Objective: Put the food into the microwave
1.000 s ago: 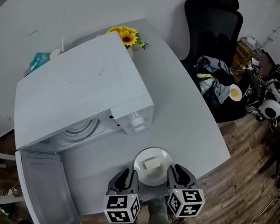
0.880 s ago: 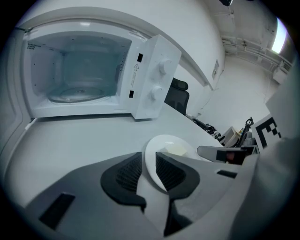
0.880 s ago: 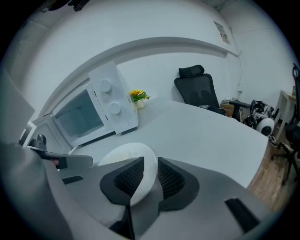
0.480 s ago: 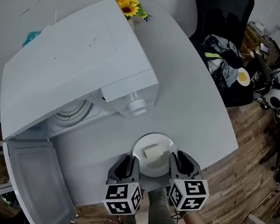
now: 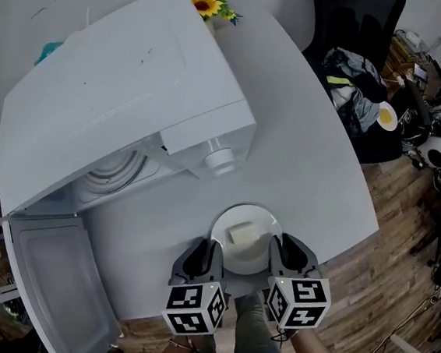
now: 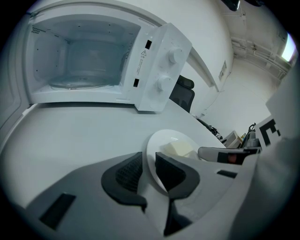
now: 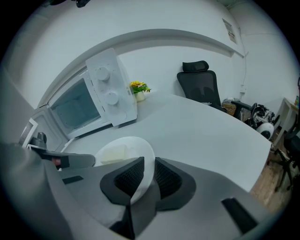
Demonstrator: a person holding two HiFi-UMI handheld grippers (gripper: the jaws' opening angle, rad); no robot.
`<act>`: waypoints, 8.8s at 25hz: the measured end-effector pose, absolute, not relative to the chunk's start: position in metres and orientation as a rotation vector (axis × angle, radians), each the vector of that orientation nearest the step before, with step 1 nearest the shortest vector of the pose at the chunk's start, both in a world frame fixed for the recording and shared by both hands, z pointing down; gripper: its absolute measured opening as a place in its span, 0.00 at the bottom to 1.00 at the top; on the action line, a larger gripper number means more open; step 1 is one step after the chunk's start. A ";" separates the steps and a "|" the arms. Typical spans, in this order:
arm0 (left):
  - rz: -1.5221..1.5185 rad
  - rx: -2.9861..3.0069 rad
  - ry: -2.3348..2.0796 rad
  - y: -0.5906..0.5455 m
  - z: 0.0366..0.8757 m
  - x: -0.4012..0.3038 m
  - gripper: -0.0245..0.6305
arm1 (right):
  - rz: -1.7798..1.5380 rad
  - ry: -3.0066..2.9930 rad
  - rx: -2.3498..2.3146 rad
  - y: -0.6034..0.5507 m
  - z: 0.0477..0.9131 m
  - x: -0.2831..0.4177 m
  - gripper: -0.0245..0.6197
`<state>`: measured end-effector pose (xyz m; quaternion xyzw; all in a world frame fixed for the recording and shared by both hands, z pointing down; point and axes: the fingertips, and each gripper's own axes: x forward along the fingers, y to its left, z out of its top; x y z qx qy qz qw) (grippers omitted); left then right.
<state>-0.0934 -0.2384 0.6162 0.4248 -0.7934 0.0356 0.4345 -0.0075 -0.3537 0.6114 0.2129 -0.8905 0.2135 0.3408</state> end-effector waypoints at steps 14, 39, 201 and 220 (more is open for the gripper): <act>0.067 1.059 -1.957 -0.243 0.619 -0.088 0.17 | 0.552 -2.314 0.554 -0.353 0.612 -0.008 0.16; -0.087 0.856 -2.087 -0.169 0.592 -0.125 0.17 | 0.543 -2.432 0.334 -0.293 0.580 -0.062 0.14; -0.119 0.752 -2.451 -0.102 0.475 -0.246 0.04 | 0.226 -2.672 0.124 -0.211 0.476 -0.226 0.06; -0.058 0.901 -2.485 -0.083 0.419 -0.167 0.04 | 0.135 -2.745 -0.102 -0.158 0.423 -0.147 0.06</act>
